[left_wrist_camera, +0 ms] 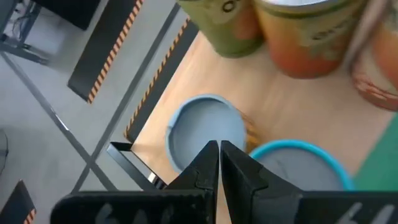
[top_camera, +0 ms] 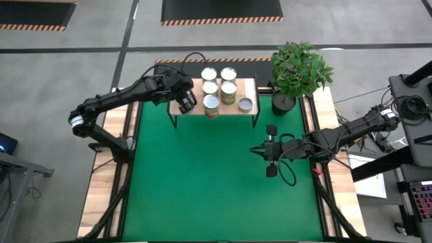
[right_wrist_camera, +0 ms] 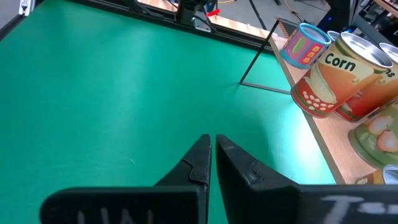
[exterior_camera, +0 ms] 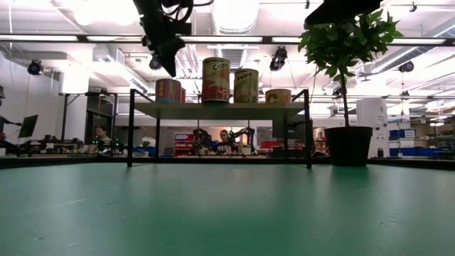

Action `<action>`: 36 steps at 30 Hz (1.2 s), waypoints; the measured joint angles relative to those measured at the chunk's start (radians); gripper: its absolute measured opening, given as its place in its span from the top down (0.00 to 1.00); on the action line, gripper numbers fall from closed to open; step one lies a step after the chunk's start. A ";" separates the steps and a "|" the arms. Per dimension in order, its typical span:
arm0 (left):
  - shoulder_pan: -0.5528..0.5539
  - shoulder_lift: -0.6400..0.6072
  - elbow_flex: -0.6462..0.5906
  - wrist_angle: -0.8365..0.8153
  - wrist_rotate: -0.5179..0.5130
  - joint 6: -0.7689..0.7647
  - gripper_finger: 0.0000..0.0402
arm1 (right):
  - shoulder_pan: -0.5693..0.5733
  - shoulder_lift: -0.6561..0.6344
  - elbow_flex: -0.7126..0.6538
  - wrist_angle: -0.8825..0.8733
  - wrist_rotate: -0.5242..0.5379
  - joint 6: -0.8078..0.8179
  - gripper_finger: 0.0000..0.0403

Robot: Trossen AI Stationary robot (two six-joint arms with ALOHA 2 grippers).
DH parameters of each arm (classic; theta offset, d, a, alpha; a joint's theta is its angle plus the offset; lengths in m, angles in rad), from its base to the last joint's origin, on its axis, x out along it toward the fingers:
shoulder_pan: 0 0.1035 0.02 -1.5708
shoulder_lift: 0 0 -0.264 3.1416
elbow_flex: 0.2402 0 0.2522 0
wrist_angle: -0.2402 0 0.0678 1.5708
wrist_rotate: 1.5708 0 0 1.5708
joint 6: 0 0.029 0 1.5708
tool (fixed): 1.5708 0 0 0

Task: Pick and place cans onto a shelf
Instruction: Adjust the canned goods on the shelf

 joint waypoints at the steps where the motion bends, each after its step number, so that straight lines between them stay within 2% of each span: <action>1: 0.011 0.002 -0.007 0.011 0.005 0.003 1.00 | 0.000 0.000 0.000 0.000 0.000 0.000 0.97; 10: 0.081 0.057 -0.021 0.034 0.005 0.024 1.00 | 0.000 0.000 0.000 0.000 0.000 0.001 0.97; 24: 0.082 0.072 -0.017 0.025 0.006 0.048 1.00 | 0.000 0.000 0.000 -0.001 0.000 0.001 0.97; 31: 0.057 0.057 0.023 0.006 0.007 0.006 1.00 | 0.000 0.000 0.000 -0.001 0.000 0.001 0.97; 33: 0.035 0.046 0.036 -0.025 0.025 -0.012 1.00 | 0.000 0.000 0.000 -0.001 0.000 0.001 0.97; 36: 0.000 0.026 0.042 -0.082 0.110 -0.031 1.00 | 0.000 0.000 0.000 0.000 0.000 0.001 0.97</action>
